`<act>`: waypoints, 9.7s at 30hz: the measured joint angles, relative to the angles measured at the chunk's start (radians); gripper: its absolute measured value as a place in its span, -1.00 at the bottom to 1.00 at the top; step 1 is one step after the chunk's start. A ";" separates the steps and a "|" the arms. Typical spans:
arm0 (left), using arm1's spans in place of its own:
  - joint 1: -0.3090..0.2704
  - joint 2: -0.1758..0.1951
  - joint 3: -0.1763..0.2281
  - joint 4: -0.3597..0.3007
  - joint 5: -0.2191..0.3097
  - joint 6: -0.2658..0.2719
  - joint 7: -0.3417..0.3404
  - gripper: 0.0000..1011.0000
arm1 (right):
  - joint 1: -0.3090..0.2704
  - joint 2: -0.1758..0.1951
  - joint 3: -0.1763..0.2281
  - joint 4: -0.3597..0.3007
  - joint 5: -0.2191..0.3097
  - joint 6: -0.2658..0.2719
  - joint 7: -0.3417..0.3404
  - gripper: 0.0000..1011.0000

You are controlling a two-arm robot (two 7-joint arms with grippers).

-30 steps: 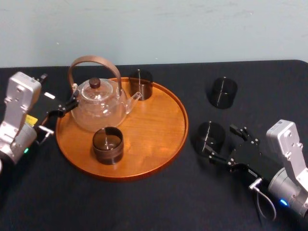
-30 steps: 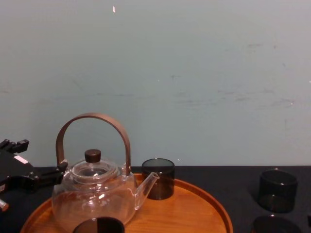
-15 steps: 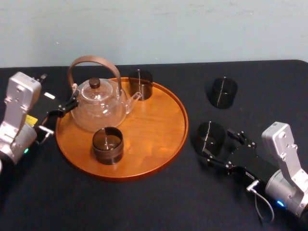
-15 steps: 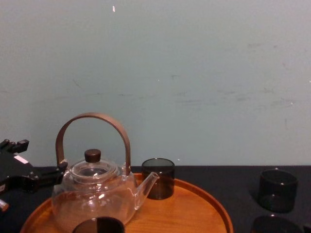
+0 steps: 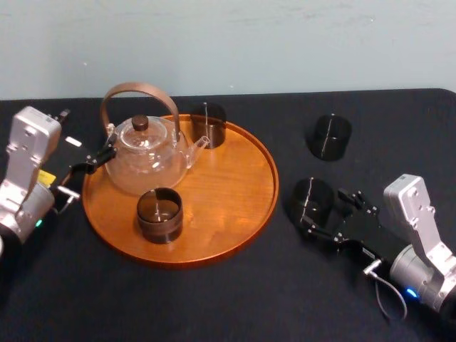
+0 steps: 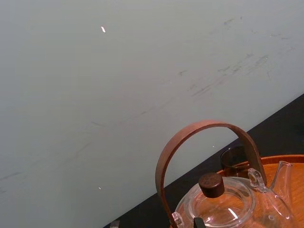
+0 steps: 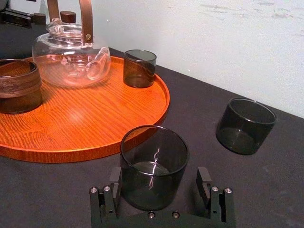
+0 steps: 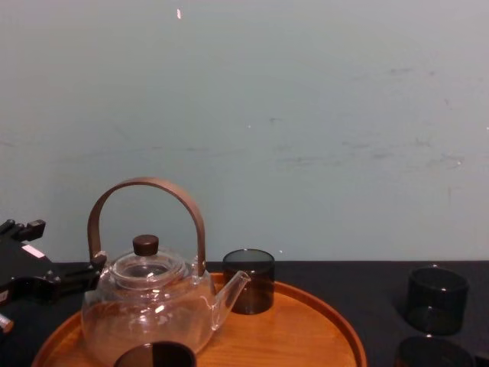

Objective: Pick up the glass from the table and place it on the tray.

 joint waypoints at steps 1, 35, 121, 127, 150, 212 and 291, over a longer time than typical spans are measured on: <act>0.000 0.000 0.000 0.000 0.000 0.000 0.000 1.00 | 0.005 -0.004 0.002 0.006 -0.003 0.000 0.005 0.98; 0.000 0.000 0.000 0.000 0.000 0.000 0.000 1.00 | 0.123 -0.089 -0.004 0.131 -0.037 -0.005 0.098 0.94; 0.000 0.000 0.000 0.000 0.000 0.000 0.000 1.00 | 0.225 -0.198 -0.132 0.127 -0.151 -0.071 0.168 0.81; 0.000 0.000 0.000 0.000 0.000 0.000 0.000 1.00 | 0.236 -0.208 -0.142 0.154 -0.154 -0.080 0.174 0.81; 0.000 0.000 0.000 0.000 0.000 0.000 0.000 1.00 | 0.259 -0.229 -0.164 0.210 -0.151 -0.091 0.195 0.81; 0.000 0.000 0.000 0.000 0.000 0.000 0.000 1.00 | 0.284 -0.236 -0.191 0.250 -0.103 -0.060 0.241 0.98; 0.000 0.000 0.000 0.000 0.000 0.000 0.000 1.00 | 0.201 -0.099 0.145 0.241 0.066 0.006 0.107 0.98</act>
